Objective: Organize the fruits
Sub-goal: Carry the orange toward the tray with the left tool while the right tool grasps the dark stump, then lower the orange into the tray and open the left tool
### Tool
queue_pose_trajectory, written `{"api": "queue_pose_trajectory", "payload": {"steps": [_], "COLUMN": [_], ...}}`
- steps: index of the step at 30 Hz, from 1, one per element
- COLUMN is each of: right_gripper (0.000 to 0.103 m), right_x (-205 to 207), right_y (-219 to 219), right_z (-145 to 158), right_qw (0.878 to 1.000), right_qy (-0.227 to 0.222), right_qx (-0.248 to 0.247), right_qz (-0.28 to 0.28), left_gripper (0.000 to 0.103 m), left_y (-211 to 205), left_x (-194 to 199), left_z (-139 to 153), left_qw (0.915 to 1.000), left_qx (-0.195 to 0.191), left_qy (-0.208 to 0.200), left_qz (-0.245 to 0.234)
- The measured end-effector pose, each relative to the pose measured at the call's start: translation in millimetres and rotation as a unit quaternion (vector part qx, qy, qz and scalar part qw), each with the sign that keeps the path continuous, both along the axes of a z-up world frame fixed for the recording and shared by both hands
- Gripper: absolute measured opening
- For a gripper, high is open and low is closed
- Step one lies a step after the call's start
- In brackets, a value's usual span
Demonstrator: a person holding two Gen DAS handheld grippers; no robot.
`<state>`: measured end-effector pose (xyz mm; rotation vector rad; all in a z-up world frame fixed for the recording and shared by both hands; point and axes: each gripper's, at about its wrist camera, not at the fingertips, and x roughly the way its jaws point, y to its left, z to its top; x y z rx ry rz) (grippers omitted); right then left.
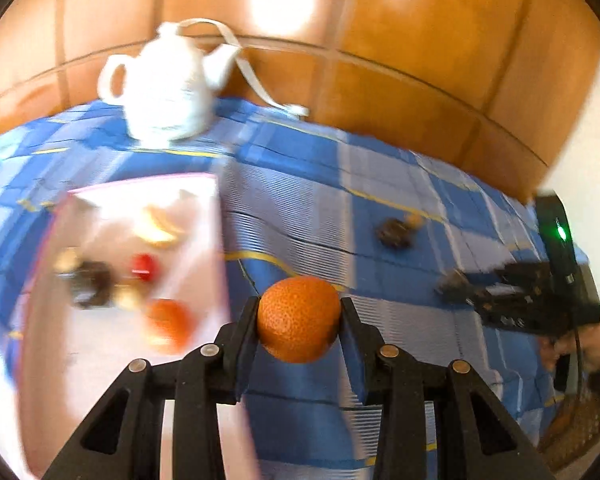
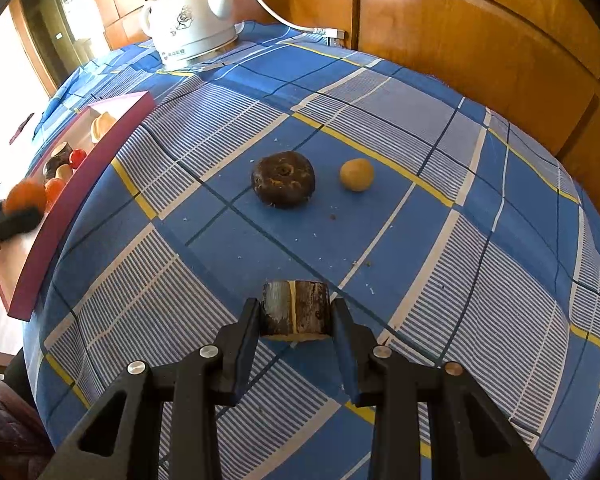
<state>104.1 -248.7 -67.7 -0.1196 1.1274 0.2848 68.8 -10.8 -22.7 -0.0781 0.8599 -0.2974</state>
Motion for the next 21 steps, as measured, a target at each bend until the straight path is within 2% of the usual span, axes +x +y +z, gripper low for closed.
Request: {"api": "queue_pose_trajectory", "payload": {"steps": [5, 10, 14, 21], "right_gripper": [0.036, 0.036, 0.036, 0.036], "right_x": [-1, -2, -2, -2], "right_y": [1, 3, 2, 3], "right_z": [0, 0, 0, 0], "right_qw": [1.0, 1.0, 1.0, 1.0], "right_qy": [-0.002, -0.005, -0.004, -0.005], "right_qx": [-0.003, -0.009, -0.007, -0.009], "right_qz": [-0.001, -0.003, -0.004, -0.004], "left_gripper": [0.039, 0.039, 0.039, 0.039], "left_y": [56, 94, 105, 98], "left_x": [-2, -8, -11, -11], "left_z": [4, -6, -13, -12], "left_qw": [0.9965, 0.9902, 0.9874, 0.9879], "left_qx": [0.014, 0.029, 0.034, 0.042], "left_qy": [-0.005, 0.004, 0.011, 0.005], "left_qz": [0.083, 0.137, 0.154, 0.149]}}
